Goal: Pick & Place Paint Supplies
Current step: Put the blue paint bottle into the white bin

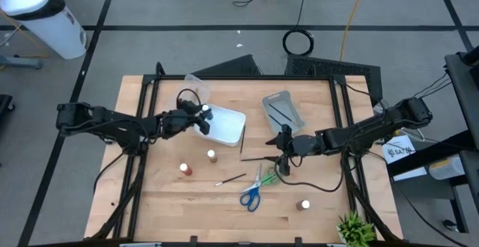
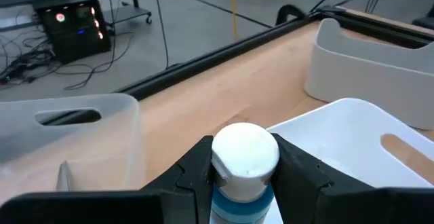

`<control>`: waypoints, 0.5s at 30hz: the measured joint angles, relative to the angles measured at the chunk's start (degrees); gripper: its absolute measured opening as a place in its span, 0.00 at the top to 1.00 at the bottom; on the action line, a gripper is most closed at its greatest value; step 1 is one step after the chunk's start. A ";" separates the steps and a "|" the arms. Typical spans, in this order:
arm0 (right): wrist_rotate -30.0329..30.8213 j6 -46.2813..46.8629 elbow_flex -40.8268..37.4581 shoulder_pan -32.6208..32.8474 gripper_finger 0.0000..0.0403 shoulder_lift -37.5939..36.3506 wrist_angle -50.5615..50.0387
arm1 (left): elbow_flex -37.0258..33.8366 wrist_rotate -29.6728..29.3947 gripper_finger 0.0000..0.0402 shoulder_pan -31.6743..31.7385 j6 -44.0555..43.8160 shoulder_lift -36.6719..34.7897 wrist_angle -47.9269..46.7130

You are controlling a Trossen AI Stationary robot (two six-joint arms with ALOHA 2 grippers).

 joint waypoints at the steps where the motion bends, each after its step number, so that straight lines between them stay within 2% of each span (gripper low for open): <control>1: 0.00 -0.25 0.00 0.00 0.37 0.00 0.15 | -0.07 0.37 0.70 0.04 0.03 0.03 0.06; 9: 0.00 -0.63 0.00 0.00 0.38 0.02 0.31 | -0.11 1.05 0.70 -0.33 2.81 6.66 4.01; 15: 0.04 -0.63 0.00 0.00 0.38 0.02 0.33 | -0.06 0.48 0.70 0.04 6.12 14.56 12.89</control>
